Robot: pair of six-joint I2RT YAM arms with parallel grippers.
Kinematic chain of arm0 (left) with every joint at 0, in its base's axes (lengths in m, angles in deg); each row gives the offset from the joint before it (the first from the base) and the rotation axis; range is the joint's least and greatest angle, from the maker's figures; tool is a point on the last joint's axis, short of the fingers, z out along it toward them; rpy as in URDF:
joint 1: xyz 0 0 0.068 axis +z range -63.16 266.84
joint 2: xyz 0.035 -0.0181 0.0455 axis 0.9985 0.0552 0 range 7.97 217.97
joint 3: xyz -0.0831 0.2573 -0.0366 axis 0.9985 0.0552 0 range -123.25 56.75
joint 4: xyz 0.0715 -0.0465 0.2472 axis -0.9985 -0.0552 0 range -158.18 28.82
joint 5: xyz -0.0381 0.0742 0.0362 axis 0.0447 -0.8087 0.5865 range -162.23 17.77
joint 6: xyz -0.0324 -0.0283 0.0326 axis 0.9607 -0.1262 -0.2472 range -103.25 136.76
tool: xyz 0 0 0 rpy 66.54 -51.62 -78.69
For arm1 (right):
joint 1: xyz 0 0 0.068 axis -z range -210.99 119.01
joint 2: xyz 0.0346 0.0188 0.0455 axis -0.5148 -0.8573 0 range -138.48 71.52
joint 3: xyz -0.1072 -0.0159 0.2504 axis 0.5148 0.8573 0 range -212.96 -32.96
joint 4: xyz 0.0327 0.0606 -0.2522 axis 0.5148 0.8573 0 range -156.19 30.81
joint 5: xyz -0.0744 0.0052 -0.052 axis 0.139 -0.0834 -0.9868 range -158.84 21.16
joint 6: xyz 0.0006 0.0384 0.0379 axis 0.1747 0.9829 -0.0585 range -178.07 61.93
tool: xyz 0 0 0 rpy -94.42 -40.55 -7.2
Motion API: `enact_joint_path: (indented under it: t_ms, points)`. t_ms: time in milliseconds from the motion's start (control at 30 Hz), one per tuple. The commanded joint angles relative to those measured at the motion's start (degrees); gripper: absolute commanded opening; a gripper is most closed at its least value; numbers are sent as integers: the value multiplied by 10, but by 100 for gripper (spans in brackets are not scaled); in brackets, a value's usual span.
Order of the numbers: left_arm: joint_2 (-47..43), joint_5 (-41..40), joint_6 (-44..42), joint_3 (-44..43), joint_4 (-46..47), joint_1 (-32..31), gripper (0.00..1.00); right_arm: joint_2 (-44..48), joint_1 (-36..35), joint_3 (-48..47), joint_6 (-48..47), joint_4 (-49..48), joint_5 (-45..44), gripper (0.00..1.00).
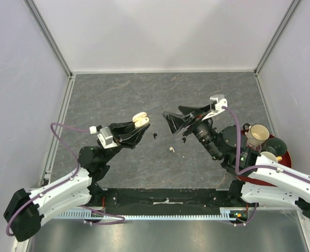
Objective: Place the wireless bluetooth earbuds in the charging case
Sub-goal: Pick up the earbud from the center of the board.
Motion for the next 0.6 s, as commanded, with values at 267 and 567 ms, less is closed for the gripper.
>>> enact_joint_path:
  t_ms: [267,567]
  points:
    - [-132,-3,-19,-16,-124,-2,2,-82,135,-86,-10,254,15,95]
    - [-194,1,-33,5,-145,-3,2,-153,187,-75,-1,296,122,95]
